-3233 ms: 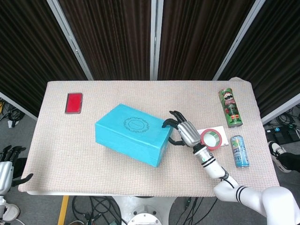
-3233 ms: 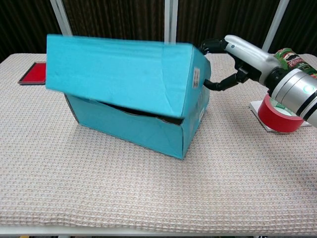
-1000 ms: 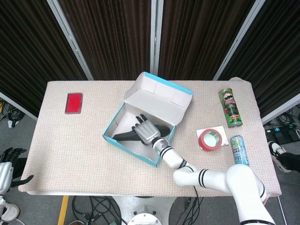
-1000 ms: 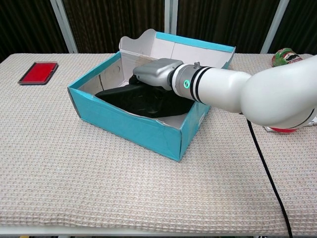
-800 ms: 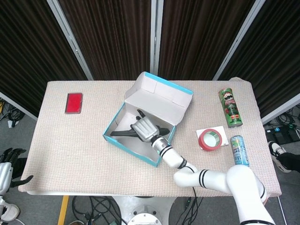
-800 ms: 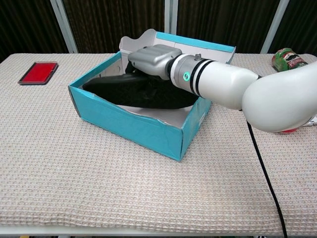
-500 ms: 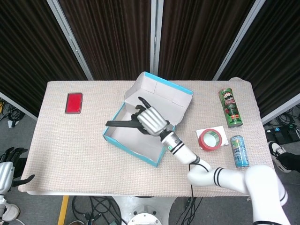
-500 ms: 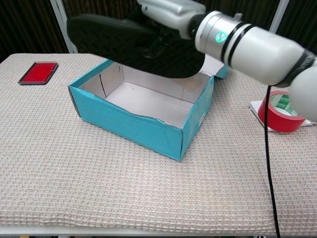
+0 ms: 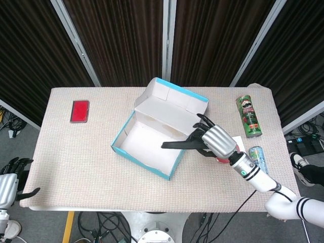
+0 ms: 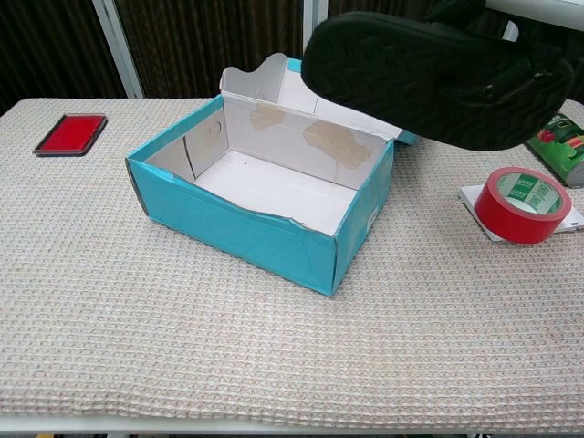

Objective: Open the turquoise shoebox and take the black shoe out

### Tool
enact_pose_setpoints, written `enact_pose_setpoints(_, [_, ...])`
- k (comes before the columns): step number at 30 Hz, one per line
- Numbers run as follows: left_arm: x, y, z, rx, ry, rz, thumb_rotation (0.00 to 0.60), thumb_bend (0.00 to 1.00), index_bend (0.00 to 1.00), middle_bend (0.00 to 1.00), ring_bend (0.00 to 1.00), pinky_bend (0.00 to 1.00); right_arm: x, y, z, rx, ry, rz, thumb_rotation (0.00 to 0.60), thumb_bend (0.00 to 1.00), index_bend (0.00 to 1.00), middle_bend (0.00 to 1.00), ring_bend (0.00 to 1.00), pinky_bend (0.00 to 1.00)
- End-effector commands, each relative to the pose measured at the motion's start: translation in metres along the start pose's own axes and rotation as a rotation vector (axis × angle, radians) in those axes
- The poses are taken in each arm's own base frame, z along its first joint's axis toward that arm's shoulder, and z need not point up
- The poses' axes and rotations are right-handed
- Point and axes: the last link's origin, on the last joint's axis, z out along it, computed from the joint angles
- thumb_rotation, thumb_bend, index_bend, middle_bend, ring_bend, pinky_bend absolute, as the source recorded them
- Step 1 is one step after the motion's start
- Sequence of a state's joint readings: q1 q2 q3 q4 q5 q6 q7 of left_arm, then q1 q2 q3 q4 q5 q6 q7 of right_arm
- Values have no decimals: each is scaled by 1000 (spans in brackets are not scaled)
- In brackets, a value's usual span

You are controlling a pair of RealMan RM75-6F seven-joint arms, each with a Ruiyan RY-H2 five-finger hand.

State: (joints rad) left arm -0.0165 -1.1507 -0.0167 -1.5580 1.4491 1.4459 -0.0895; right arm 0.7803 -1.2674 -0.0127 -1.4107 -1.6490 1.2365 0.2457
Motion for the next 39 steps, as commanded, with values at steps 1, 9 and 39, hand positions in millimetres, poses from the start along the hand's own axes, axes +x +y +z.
enact_pose_setpoints(1, [1, 4, 0, -8, 0, 2, 600, 21, 215, 156, 80, 183, -12, 11, -15, 53, -28, -50, 600, 420, 677, 609, 236, 0])
enact_pose_setpoints(9, [6, 4, -9, 18, 10, 5, 600, 21, 215, 156, 80, 183, -25, 11, -21, 270, -55, -296, 600, 369, 678, 605, 235, 0])
enact_pose_setpoints(39, [6, 7, -2, 2, 4, 5, 600, 20, 215, 156, 80, 183, -27, 48, -47, -62, -69, -216, 600, 101, 0, 1, 0, 0])
